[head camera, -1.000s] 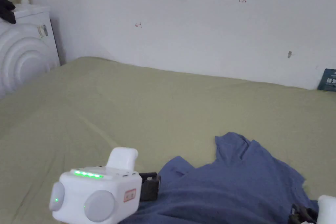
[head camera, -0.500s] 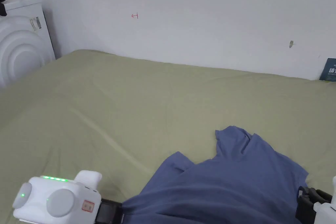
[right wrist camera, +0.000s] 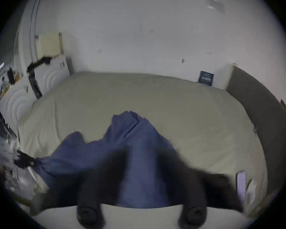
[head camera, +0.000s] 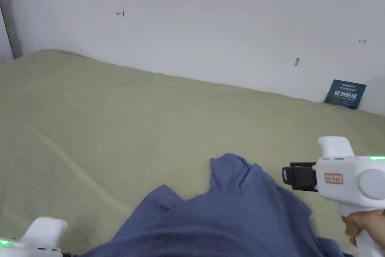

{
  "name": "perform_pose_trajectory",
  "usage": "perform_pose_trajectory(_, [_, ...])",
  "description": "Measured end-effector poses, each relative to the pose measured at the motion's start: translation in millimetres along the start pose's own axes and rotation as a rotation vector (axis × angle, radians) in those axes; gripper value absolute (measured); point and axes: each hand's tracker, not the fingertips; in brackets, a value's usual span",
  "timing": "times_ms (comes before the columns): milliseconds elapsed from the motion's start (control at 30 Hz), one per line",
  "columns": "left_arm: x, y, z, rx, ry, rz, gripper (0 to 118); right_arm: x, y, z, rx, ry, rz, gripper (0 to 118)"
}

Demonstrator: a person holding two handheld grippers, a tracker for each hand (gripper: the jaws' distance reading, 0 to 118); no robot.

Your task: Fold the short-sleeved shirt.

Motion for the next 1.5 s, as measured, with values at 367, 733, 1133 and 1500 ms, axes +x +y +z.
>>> perform_pose_trajectory(367, [-0.2,6.0,-4.7,-0.023,-0.029,0.053,6,25.4,65.3,-201.0,-0.33,0.135,0.353,92])
perform_pose_trajectory(733, [3.6,0.1,-11.9,-0.012,-0.027,0.084,6,24.0,59.4,-236.2,-0.349,0.219,0.346,13])
perform_pose_trajectory(1133, [0.7,43.5,24.0,0.119,-0.115,0.082,6,16.1,100.7,-100.7,0.065,0.188,0.292,6])
perform_pose_trajectory(1500, [20.0,202.6,63.5,0.338,-0.149,-0.11,6,46.2,177.0,11.3,0.413,-0.05,0.253,6])
